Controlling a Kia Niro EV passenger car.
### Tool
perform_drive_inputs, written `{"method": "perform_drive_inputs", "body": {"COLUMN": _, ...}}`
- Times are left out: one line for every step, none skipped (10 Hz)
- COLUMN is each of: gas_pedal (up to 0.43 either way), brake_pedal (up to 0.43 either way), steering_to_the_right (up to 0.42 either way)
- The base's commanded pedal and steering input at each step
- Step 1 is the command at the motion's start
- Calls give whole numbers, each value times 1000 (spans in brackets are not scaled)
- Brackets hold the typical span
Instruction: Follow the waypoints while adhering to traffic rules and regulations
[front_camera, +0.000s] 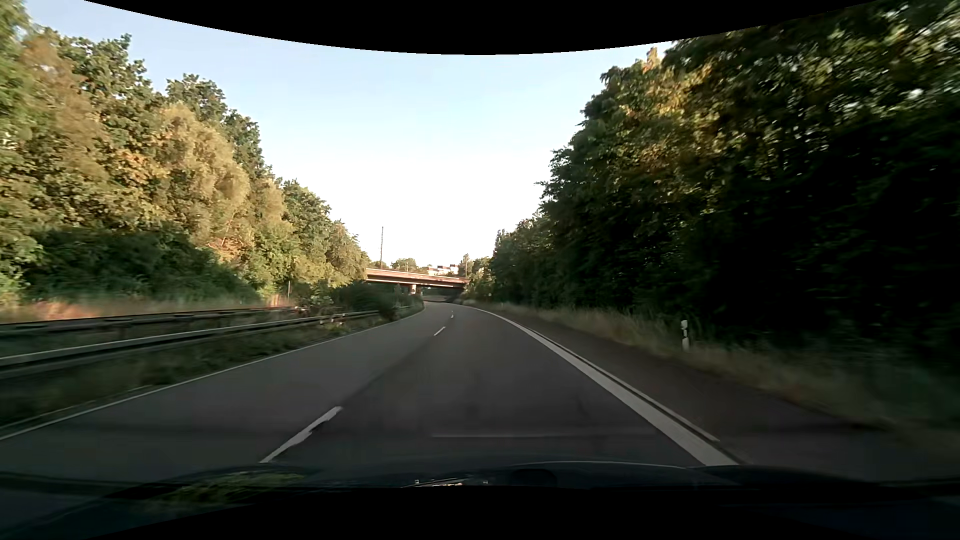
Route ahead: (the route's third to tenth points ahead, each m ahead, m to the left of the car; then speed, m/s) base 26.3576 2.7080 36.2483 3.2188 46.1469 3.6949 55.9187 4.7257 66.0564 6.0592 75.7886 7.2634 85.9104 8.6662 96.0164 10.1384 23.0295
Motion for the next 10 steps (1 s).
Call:
{"method": "perform_drive_inputs", "body": {"gas_pedal": 0, "brake_pedal": 0, "steering_to_the_right": -10}}
{"method": "perform_drive_inputs", "body": {"gas_pedal": 0, "brake_pedal": 0, "steering_to_the_right": -10}}
{"method": "perform_drive_inputs", "body": {"gas_pedal": 0, "brake_pedal": 0, "steering_to_the_right": -10}}
{"method": "perform_drive_inputs", "body": {"gas_pedal": 0, "brake_pedal": 0, "steering_to_the_right": -10}}
{"method": "perform_drive_inputs", "body": {"gas_pedal": 0, "brake_pedal": 0, "steering_to_the_right": -10}}
{"method": "perform_drive_inputs", "body": {"gas_pedal": 0, "brake_pedal": 0, "steering_to_the_right": -10}}
{"method": "perform_drive_inputs", "body": {"gas_pedal": 0, "brake_pedal": 0, "steering_to_the_right": -10}}
{"method": "perform_drive_inputs", "body": {"gas_pedal": 0, "brake_pedal": 0, "steering_to_the_right": -10}}
{"method": "perform_drive_inputs", "body": {"gas_pedal": 0, "brake_pedal": 0, "steering_to_the_right": -10}}
{"method": "perform_drive_inputs", "body": {"gas_pedal": 0, "brake_pedal": 0, "steering_to_the_right": -10}}
